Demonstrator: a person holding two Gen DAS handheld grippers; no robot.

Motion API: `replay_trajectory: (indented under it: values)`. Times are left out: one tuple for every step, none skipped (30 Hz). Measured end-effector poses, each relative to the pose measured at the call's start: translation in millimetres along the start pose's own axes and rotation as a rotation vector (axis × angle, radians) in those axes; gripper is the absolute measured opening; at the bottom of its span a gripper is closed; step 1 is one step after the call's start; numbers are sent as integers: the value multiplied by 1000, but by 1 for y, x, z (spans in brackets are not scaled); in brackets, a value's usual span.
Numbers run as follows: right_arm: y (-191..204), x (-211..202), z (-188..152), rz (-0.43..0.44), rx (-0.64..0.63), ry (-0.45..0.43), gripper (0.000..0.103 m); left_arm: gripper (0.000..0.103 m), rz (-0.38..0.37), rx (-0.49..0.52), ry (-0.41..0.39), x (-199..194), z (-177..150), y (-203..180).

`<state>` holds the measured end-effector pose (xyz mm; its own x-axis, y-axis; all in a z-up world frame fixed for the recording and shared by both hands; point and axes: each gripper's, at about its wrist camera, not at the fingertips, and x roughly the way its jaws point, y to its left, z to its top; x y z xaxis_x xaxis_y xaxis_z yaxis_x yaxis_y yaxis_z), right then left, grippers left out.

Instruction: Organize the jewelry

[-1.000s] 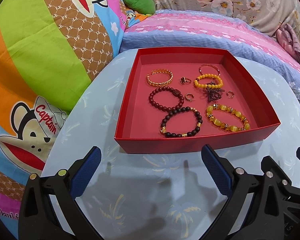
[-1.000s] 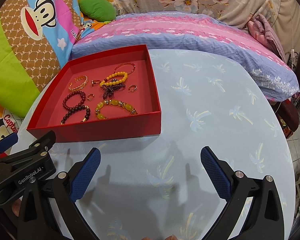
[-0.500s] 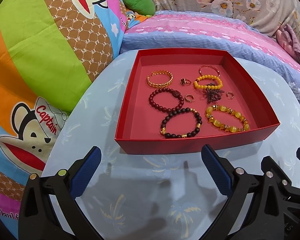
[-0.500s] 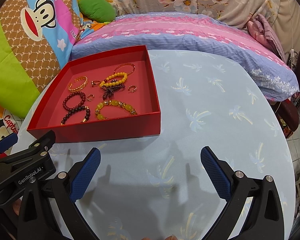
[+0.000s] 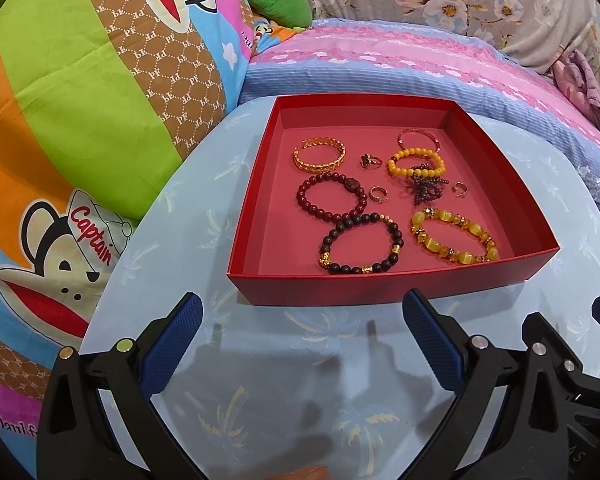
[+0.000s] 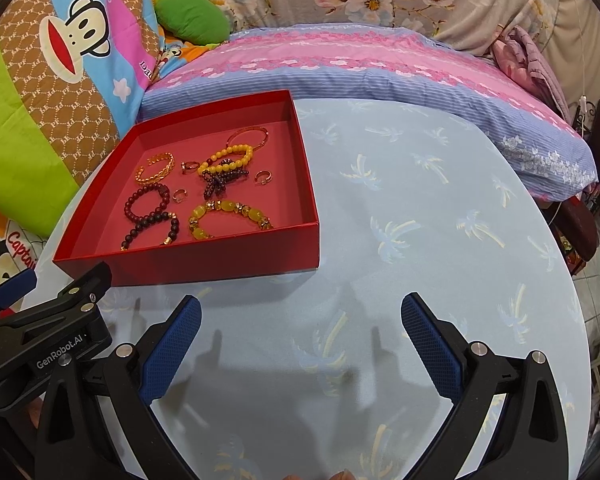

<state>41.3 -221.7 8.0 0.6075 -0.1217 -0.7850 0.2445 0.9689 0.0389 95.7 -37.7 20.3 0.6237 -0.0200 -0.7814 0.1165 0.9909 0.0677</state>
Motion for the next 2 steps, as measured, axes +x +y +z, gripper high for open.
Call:
replay_trajectory:
  values:
    - [0, 0, 0, 2, -1, 1, 97, 96, 2, -1, 2, 0, 0, 1]
    - [0, 0, 1, 2, 0, 2, 97, 96, 3, -1, 2, 0, 0, 1]
